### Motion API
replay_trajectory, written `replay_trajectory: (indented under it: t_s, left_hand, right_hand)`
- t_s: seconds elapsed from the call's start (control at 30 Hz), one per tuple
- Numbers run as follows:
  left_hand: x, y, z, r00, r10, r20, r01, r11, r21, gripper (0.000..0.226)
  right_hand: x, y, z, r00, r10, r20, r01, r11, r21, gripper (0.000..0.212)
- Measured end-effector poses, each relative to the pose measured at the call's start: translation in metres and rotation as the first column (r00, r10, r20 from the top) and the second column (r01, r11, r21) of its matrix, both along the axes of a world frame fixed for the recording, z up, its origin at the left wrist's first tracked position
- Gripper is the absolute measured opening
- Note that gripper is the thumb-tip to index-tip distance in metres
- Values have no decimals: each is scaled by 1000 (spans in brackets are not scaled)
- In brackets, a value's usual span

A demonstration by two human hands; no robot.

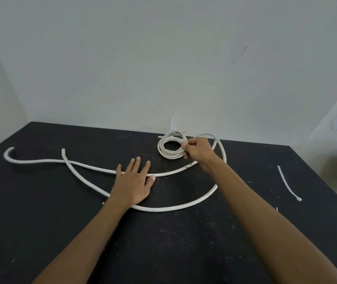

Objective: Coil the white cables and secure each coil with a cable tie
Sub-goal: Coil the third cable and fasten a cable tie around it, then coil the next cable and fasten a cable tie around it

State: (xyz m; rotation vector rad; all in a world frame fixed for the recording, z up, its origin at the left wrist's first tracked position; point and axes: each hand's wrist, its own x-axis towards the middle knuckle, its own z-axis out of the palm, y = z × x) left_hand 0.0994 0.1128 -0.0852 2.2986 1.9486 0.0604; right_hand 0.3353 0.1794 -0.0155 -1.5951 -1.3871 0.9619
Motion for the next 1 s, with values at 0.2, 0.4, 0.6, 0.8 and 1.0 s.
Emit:
replay_trajectory:
  t_s: [0.2,0.4,0.6,0.8,1.0]
  left_hand:
    - [0,1,-4,1000,1,8,-1,1000,9,68]
    - [0,3,-8,1000,0,12,-1,1000,19,68]
    - [-2,5,-8,999,-14,42,14,1000,18,68]
    - [-6,8,-5,992,-56,115,48,996,72,55]
    - [-21,9,-2,975,-104,196,82,989,121,50]
  right_hand:
    - [-16,32,-11,984,-115,138,120,992,-35,22]
    - [-26,36,-13,930,-193,313,187,981,49,24]
    - [-28,26,-19,941,-208,268,188,977,99,27]
    - [-3,-24,-11,908,-78,411,-25,971,238,15]
    - [55,-69,-12,733,-349,584,125,913,388,34]
